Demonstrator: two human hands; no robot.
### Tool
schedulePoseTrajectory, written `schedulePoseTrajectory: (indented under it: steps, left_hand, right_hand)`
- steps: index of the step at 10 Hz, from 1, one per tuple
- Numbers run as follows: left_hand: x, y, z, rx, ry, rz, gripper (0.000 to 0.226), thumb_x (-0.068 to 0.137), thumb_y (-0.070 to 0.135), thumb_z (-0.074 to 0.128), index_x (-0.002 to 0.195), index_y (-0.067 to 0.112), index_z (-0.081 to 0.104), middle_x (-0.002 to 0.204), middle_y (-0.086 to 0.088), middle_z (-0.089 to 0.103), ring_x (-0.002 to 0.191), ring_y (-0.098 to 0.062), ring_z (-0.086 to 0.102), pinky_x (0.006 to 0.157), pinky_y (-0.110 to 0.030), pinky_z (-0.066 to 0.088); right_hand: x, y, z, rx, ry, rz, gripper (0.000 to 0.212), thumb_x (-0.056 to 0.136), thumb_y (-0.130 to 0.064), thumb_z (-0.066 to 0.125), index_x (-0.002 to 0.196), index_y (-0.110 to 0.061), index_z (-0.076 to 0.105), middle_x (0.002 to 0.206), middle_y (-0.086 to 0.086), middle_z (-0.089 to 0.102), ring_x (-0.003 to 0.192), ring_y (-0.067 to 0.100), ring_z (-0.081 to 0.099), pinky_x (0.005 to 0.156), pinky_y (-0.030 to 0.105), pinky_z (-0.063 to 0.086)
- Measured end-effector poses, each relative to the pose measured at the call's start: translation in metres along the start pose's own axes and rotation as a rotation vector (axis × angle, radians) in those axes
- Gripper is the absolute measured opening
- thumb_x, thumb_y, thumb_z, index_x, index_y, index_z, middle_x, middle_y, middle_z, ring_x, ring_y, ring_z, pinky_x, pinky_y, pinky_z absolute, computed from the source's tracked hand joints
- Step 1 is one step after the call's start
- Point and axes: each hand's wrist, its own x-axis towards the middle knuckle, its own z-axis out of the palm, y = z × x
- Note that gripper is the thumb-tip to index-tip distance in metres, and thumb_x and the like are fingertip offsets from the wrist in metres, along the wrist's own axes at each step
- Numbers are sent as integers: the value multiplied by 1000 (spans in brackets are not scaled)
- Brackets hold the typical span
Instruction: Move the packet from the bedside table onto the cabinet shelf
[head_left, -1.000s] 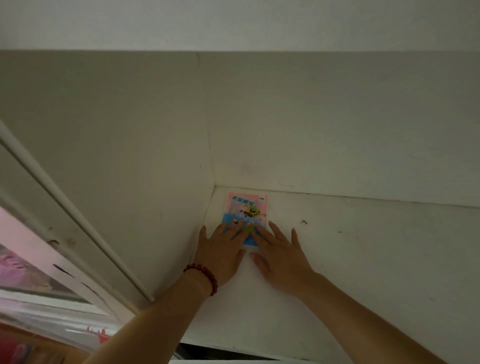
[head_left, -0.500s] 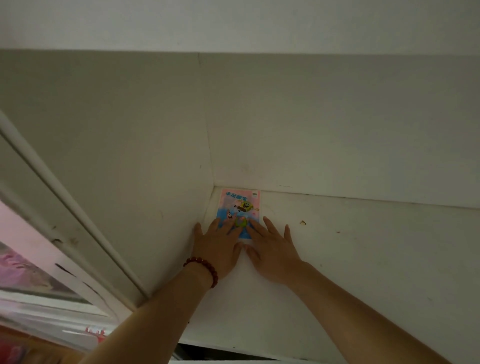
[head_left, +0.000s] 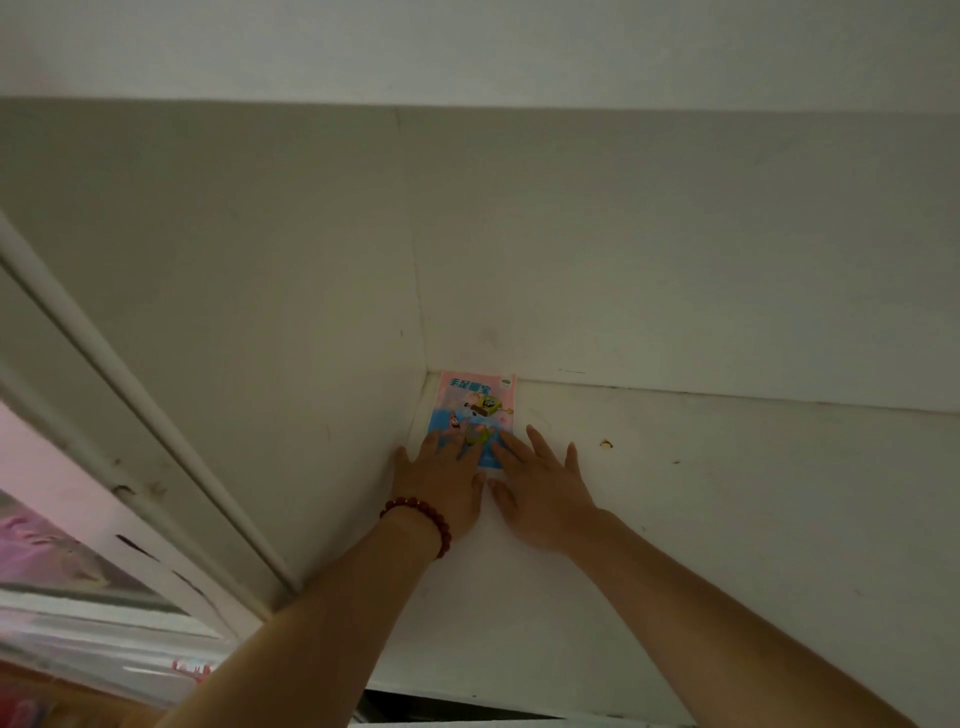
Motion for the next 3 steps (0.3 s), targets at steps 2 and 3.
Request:
schedulePoseTrajectory:
  steps: [2,3]
  left_hand:
    - [-8,0,-1,-56,27,29,56,98,39,24,149,28,3,160,4,6,147,-21,4,114,-51,16]
    - [-14,4,-5,-133,88,50,56,98,38,25,149,28,6,160,3,5,147,-22,5,115,-50,17]
  right_hand:
    - [-3,-4,0,23,7,26,60,97,-42,26,149,-20,8,162,-4,2,148,23,-7,115,59,-2]
    - [-5,-7,-1,58,68,24,60,96,-40,29,150,-22,7,162,-4,3,148,23,-5,116,57,-1]
